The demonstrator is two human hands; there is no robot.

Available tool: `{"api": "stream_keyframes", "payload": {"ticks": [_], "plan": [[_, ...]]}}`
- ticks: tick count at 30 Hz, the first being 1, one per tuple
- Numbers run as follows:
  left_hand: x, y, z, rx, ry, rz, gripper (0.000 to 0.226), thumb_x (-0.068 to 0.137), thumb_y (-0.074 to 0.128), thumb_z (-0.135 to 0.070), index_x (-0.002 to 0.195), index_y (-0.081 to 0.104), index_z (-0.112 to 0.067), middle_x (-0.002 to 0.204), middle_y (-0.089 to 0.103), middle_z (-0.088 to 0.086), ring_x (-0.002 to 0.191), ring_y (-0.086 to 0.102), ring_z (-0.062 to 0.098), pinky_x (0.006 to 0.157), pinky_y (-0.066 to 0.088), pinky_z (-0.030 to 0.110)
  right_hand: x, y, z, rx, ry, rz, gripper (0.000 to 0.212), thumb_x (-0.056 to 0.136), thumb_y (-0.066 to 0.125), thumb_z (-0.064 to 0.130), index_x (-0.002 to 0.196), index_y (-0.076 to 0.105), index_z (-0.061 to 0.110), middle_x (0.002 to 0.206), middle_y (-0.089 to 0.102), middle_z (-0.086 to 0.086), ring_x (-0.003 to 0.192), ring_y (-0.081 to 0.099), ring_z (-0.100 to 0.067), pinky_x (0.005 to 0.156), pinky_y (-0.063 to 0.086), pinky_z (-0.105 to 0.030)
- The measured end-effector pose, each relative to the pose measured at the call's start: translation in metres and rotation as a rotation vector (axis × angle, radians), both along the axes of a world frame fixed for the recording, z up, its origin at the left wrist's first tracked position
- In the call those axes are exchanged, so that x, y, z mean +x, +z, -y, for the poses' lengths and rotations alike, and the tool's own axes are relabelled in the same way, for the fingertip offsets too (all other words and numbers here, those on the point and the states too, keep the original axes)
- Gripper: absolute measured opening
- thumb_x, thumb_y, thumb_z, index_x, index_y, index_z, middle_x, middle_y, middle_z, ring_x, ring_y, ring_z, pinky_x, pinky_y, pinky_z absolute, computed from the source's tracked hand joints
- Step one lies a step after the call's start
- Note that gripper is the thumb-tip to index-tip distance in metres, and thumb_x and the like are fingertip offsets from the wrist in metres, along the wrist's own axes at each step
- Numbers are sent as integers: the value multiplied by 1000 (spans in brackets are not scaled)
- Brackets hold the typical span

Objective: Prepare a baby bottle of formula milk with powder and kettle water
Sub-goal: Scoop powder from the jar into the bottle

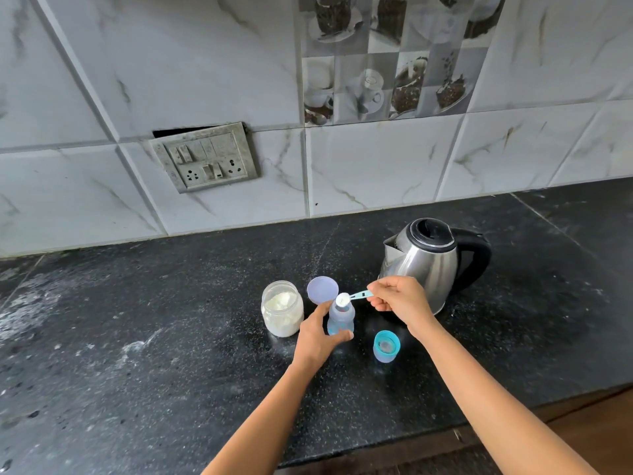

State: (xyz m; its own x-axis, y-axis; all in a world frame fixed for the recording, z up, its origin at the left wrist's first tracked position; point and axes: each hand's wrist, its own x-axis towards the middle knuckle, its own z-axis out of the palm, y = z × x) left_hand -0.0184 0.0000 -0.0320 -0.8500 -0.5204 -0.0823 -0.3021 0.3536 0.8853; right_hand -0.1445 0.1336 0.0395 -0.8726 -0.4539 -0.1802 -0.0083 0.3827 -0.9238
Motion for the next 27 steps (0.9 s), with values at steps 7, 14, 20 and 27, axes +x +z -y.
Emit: {"api": "stream_keyframes", "payload": {"ticks": [7,14,20,27], "plan": [[-2,0,5,-29,-1,-10,50,75,78,-22,120,56,-28,102,56,-27,96,55,-4,76,38,4,-1,-2,-3,53,-6,-63,12,89,66,16,97,73,11,77,74,-4,71,71,-17,74,60,-32],[-4,0,6,-77,-11,-4,52,75,77,-29,123,56,-26,105,59,-19,97,55,1,83,39,15,0,-2,-7,116,8,-148,14,89,66,18,99,73,10,76,73,-3,68,70,-16,75,60,-33],[-6,8,4,-110,-57,11,53,75,75,-29,124,56,-29,103,57,-19,97,53,3,83,40,19,1,4,-7,187,61,-215,13,89,66,18,97,73,11,73,72,-2,65,68,-12,69,58,-23],[-5,7,6,-98,-63,19,52,75,75,-25,123,56,-28,107,58,-17,102,53,4,89,40,21,4,14,2,295,176,-360,10,91,61,15,94,71,11,73,69,-1,63,64,-7,66,54,-18]]}}
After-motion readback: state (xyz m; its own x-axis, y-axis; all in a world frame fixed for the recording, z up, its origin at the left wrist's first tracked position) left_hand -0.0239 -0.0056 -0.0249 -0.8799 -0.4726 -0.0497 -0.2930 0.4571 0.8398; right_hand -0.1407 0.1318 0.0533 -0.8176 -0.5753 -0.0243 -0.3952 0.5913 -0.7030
